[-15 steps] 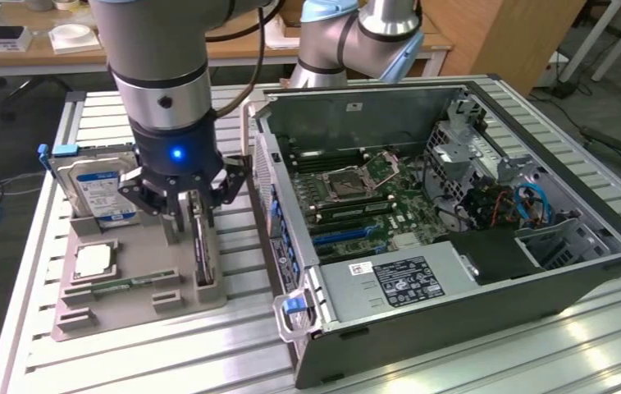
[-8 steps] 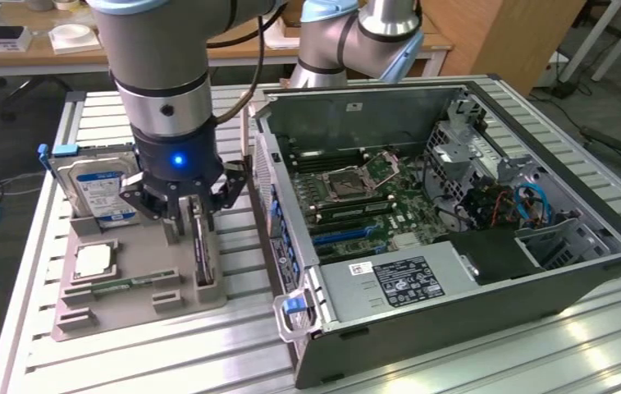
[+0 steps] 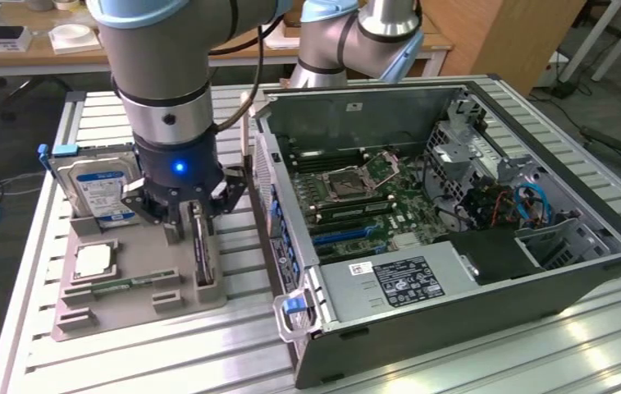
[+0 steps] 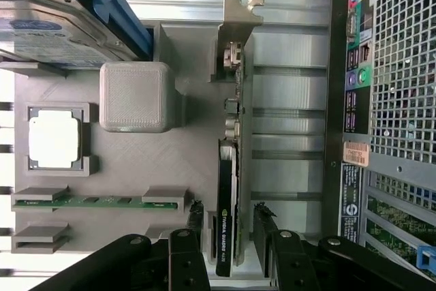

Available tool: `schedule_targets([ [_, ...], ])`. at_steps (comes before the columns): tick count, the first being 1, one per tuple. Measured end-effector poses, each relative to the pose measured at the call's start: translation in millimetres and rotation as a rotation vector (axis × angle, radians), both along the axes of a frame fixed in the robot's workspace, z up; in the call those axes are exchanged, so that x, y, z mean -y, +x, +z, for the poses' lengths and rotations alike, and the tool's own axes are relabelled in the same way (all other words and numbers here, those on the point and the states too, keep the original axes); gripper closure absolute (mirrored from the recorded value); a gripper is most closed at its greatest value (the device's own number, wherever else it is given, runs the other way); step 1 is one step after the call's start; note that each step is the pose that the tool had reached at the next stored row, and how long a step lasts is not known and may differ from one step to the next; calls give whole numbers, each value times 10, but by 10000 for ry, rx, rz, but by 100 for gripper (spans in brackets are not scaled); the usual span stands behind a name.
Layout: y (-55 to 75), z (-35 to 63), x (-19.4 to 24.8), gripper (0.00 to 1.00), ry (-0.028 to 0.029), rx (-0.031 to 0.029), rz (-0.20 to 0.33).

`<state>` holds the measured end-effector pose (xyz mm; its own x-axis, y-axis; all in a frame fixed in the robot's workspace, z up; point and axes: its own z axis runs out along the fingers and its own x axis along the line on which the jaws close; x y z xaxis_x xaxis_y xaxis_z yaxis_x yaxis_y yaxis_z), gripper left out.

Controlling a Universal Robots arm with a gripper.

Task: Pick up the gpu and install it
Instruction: 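Pick up the gpu and move the gpu toward the slot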

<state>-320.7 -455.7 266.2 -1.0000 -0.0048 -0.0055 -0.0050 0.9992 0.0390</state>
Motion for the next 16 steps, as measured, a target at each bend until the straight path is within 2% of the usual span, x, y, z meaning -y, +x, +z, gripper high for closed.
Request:
schedule_targets([
  [16, 0, -134, 0, 57, 0, -70, 1],
])
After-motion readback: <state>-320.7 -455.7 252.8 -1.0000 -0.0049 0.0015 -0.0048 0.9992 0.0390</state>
